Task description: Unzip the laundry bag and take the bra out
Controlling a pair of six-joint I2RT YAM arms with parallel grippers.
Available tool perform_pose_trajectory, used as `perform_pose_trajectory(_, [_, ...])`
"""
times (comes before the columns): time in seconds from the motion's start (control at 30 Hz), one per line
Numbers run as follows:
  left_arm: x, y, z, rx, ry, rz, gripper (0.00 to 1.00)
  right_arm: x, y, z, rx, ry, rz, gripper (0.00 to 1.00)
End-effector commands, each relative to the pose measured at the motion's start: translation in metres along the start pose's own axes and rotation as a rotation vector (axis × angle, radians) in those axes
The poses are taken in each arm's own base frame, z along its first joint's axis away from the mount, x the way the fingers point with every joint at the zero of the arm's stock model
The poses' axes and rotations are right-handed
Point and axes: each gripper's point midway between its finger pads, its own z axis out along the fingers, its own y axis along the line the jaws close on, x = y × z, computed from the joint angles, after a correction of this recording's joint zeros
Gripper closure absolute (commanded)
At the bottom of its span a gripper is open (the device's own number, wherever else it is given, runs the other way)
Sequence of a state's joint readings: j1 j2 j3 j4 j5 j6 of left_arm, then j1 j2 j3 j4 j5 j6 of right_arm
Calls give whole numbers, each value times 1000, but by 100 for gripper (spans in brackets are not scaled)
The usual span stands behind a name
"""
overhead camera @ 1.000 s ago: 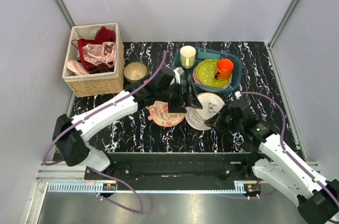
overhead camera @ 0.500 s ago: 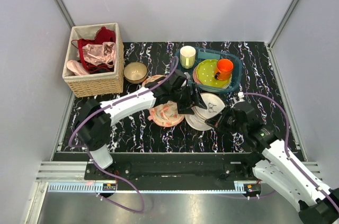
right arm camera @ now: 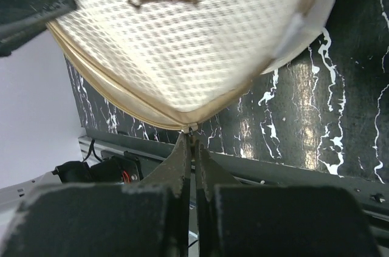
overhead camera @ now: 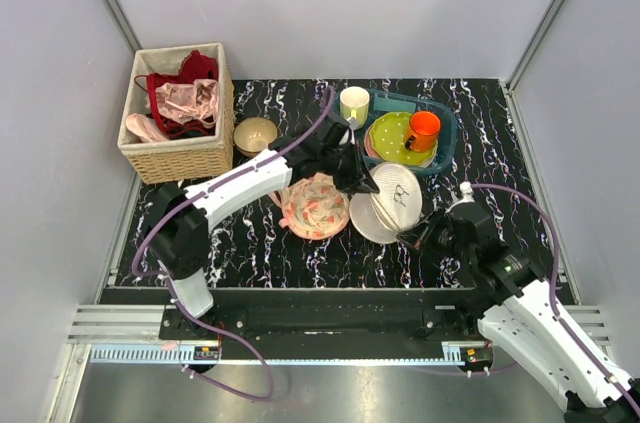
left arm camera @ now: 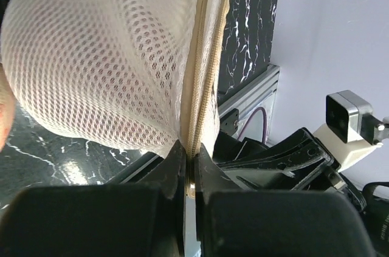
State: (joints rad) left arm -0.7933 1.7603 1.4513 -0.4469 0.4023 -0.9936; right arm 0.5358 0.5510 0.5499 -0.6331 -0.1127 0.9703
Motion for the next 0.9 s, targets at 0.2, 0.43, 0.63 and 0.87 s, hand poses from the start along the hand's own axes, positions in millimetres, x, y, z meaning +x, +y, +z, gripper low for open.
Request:
perform_pose_trajectory(0.2, [-46, -8, -51, 101, -30, 115, 100, -15, -18, -31, 77, -125, -8, 100])
perform_pose_trajectory(0.43, [-46, -8, -59, 89, -18, 171, 100, -12, -24, -23, 113, -93, -33, 100])
perform_pose_trajectory(0.63, [-25, 2, -49, 55, -53, 192, 100, -36, -5, -35, 112, -161, -142, 40])
perform_pose_trajectory(0.87, [14, 20, -26, 86, -43, 197, 100, -69, 37, -40, 71, -231, -208, 20])
